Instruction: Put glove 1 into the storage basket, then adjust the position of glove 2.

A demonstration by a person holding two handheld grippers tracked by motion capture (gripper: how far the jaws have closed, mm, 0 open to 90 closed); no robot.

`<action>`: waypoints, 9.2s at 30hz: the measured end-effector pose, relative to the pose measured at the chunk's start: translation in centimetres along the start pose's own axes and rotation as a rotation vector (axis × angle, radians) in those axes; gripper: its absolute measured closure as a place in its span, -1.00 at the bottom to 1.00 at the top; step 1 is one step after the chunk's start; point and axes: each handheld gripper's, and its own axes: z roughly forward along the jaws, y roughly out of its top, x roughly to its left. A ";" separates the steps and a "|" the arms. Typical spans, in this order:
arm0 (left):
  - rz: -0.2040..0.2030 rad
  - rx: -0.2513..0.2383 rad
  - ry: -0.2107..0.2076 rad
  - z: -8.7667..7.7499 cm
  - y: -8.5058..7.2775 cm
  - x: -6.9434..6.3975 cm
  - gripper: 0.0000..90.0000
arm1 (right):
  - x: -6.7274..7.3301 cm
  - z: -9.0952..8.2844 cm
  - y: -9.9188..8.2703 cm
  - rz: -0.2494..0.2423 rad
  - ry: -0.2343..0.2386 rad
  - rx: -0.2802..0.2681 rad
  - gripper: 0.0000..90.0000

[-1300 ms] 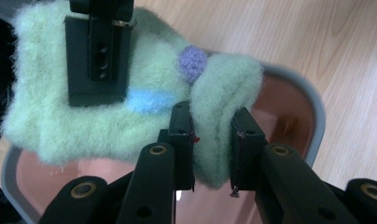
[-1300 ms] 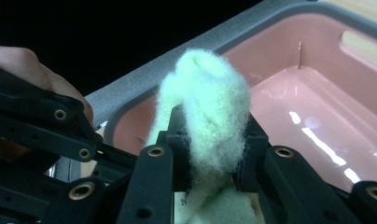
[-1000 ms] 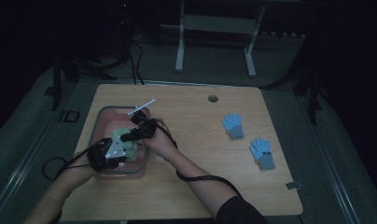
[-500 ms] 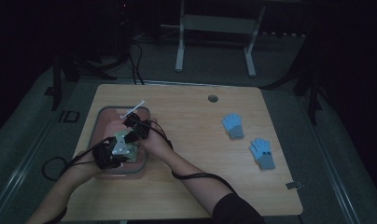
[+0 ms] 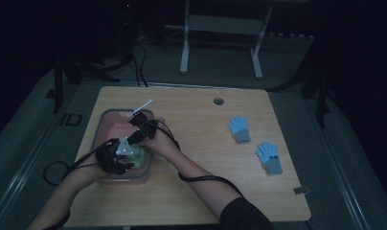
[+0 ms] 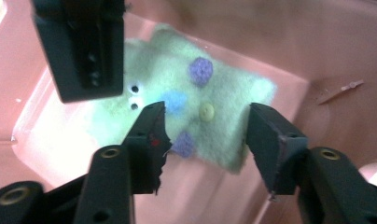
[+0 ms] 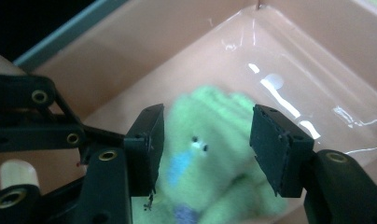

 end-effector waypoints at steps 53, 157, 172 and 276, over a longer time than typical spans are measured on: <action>-0.126 -0.308 -0.100 -0.2 10.4 -5.5 -0.94 | -5.8 -15.0 -11.4 -0.029 -0.070 -0.173 -0.65; -0.185 -0.419 -0.185 7.9 7.8 -12.1 -0.94 | -21.7 -17.8 -22.9 0.276 -0.522 -0.189 0.89; -0.182 -0.430 -0.161 7.7 7.9 -12.1 -0.94 | -11.2 -21.2 -21.1 0.287 -0.530 -0.341 0.94; -0.153 -0.433 -0.159 7.5 7.3 -12.5 -0.94 | -17.5 -25.8 -36.9 0.309 -0.597 -0.205 0.36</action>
